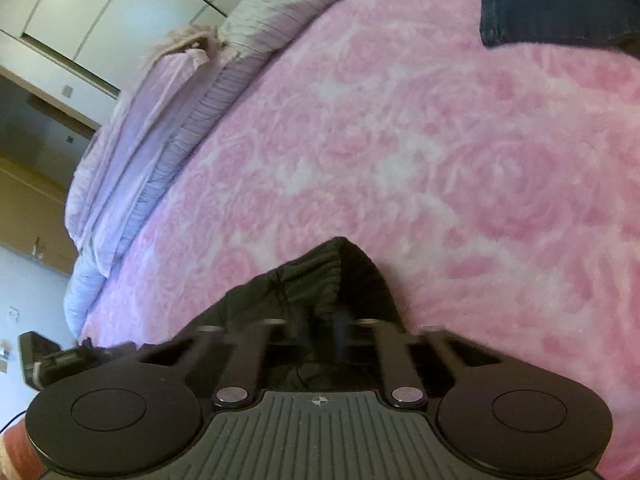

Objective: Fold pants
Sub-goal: 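Lower the folded trousers onto the bed and open both grippers, then raise both grippers away from the lengthwise-folded trousers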

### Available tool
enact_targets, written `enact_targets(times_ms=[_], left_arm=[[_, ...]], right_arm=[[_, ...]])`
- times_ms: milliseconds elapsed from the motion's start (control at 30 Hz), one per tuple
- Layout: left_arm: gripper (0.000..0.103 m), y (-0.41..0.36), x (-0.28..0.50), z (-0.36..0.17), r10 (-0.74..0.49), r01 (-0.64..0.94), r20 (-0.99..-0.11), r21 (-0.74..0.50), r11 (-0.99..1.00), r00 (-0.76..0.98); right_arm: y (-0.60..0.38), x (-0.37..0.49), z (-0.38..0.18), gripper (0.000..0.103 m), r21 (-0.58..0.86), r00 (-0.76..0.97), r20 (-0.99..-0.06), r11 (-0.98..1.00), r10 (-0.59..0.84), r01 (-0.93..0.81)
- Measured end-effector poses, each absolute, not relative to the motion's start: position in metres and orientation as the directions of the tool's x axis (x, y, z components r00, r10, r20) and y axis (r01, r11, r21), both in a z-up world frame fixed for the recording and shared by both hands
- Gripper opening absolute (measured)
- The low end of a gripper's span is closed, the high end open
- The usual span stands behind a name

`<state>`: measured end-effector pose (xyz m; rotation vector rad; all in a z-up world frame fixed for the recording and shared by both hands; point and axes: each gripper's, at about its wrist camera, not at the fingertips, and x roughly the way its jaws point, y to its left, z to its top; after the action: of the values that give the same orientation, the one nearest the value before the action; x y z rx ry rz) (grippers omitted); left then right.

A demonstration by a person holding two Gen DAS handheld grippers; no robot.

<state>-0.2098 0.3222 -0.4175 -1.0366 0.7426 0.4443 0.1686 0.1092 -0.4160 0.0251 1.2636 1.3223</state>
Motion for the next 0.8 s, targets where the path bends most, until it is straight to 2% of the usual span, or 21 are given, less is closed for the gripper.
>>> enact_targets(times_ms=[33, 67, 167, 267, 300, 333, 367, 433, 500, 567, 700, 800], left_arm=[[0.004, 0.319, -0.208, -0.419, 0.017, -0.666, -0.754, -0.568, 0.483, 0.656], [0.001, 0.316, -0.207, -0.419, 0.041, -0.67, -0.764, -0.538, 0.511, 0.644], [0.002, 0.312, -0.213, -0.429, 0.14, -0.697, -0.748, -0.51, 0.504, 0.649], [0.006, 0.297, -0.203, -0.446, 0.227, -0.721, -0.761, -0.41, 0.558, 0.608], [0.011, 0.295, -0.201, -0.448, 0.259, -0.734, -0.756, -0.393, 0.554, 0.6], [0.013, 0.294, -0.199, -0.447, 0.292, -0.75, -0.754, -0.373, 0.546, 0.588], [0.015, 0.292, -0.198, -0.444, 0.315, -0.759, -0.754, -0.353, 0.547, 0.577], [0.017, 0.285, -0.198, -0.428, 0.411, -0.795, -0.746, -0.257, 0.549, 0.525], [0.018, 0.277, -0.209, -0.406, 0.497, -0.824, -0.719, -0.187, 0.535, 0.486], [0.018, 0.263, -0.23, -0.384, 0.502, -0.82, -0.707, -0.196, 0.538, 0.499], [0.018, 0.22, -0.276, -0.371, 0.434, -0.795, -0.732, -0.241, 0.556, 0.525], [0.019, 0.182, -0.307, -0.393, 0.403, -0.776, -0.759, -0.208, 0.595, 0.512]], right_arm=[[0.109, 0.163, -0.411, 0.002, 0.602, -0.226, -0.67, 0.339, 0.707, -0.723], [0.11, 0.155, -0.407, 0.002, 0.55, -0.189, -0.693, 0.341, 0.696, -0.762], [0.112, 0.141, -0.416, 0.001, 0.44, -0.091, -0.754, 0.398, 0.65, -0.805], [0.118, 0.132, -0.43, 0.006, 0.388, -0.013, -0.781, 0.468, 0.625, -0.794], [0.12, 0.128, -0.428, 0.007, 0.353, 0.015, -0.788, 0.471, 0.616, -0.809], [0.121, 0.124, -0.425, 0.014, 0.318, 0.038, -0.796, 0.47, 0.605, -0.824], [0.122, 0.12, -0.421, 0.028, 0.269, 0.072, -0.81, 0.479, 0.582, -0.836], [0.118, 0.115, -0.406, 0.044, 0.163, 0.171, -0.82, 0.509, 0.547, -0.845], [0.109, 0.101, -0.384, 0.044, 0.036, 0.296, -0.794, 0.527, 0.531, -0.849], [0.096, 0.079, -0.365, 0.044, -0.017, 0.335, -0.761, 0.499, 0.556, -0.866], [0.068, 0.023, -0.362, 0.044, 0.034, 0.215, -0.767, 0.374, 0.605, -0.927], [0.05, -0.016, -0.405, 0.044, -0.061, 0.2, -0.798, 0.253, 0.569, -0.966]])
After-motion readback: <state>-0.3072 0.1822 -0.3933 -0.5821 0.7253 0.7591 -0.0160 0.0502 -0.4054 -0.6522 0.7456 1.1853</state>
